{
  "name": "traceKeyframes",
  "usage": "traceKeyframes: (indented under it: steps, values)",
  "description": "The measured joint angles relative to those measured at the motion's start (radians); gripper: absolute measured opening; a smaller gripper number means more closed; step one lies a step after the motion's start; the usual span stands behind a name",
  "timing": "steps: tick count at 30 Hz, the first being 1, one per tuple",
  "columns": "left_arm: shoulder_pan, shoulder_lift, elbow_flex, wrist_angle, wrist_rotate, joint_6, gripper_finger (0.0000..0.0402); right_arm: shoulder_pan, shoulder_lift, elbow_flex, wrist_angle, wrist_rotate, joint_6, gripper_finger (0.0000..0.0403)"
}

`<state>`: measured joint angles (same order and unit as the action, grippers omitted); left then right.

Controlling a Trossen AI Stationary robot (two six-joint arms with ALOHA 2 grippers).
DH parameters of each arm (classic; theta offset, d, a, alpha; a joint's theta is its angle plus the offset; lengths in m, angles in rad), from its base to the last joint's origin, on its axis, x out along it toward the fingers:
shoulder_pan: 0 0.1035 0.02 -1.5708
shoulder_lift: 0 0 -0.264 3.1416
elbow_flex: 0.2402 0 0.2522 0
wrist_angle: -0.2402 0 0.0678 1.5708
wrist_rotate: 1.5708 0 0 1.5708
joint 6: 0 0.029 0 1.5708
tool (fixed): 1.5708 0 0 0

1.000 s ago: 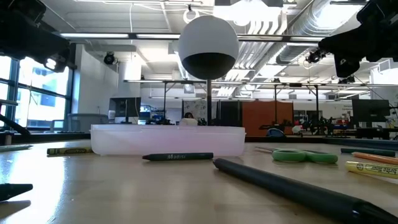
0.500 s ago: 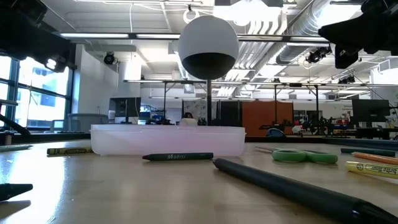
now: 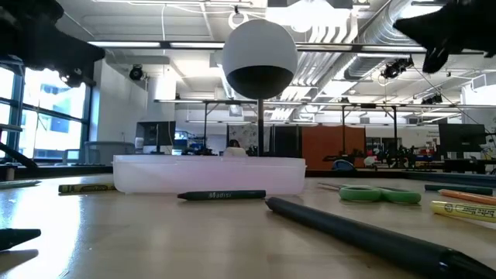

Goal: Pick & place school supplies into a supply box
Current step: Put the top green crayon into the pink supply box

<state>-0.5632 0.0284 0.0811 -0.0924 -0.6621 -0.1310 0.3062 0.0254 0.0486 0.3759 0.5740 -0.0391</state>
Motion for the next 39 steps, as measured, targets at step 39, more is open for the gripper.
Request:
traceKeyframes:
  steps: [39]
  values:
    - [0.0,0.128,0.225,0.03,-0.322,0.213,0.0199,-0.143,0.7,0.047,0.383,0.251,-0.101,0.0001]
